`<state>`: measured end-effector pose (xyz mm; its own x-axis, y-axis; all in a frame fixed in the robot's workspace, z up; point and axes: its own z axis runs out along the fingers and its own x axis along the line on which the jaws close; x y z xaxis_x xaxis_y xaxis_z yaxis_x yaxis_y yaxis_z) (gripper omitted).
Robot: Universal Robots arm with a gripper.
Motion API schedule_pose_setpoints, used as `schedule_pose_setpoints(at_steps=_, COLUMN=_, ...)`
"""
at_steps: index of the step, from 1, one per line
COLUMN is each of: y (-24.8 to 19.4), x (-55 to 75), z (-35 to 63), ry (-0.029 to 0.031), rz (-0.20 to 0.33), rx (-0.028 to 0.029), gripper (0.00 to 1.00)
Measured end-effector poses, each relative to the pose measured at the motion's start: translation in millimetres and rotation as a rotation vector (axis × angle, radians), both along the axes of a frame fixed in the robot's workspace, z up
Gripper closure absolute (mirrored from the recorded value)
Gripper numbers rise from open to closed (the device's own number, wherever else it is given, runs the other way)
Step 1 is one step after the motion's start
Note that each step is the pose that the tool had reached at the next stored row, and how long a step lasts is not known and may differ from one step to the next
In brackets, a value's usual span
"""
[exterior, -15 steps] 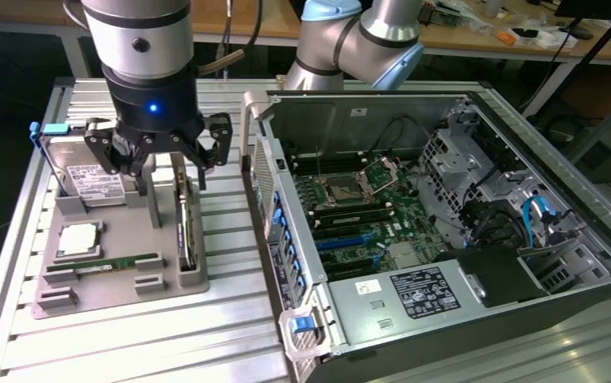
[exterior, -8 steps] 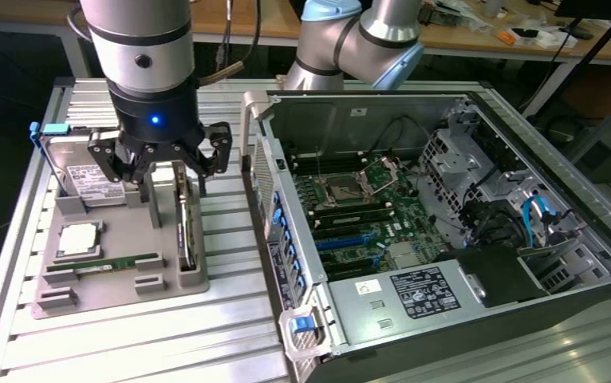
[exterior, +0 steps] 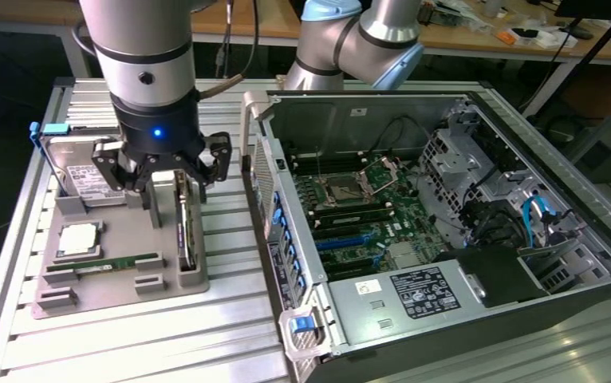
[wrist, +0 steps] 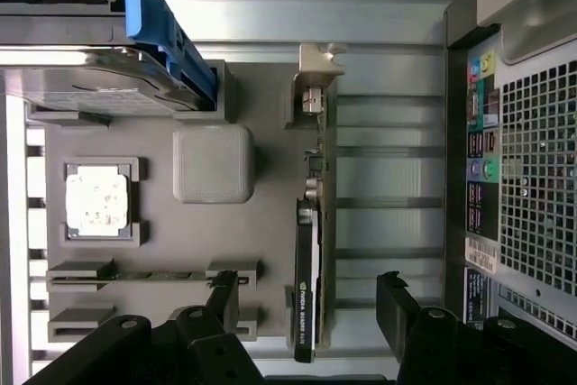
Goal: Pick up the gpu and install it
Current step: 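Pick up the gpu and move the gpu toward the slot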
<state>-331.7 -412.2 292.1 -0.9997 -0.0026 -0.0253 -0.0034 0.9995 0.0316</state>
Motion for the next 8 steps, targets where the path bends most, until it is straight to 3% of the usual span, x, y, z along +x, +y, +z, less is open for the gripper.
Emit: schedule_pose_setpoints(at_steps=8, y=0.0, x=0.0, z=-16.9, ry=-0.0001, rz=0.000, rx=0.0001, gripper=0.28)
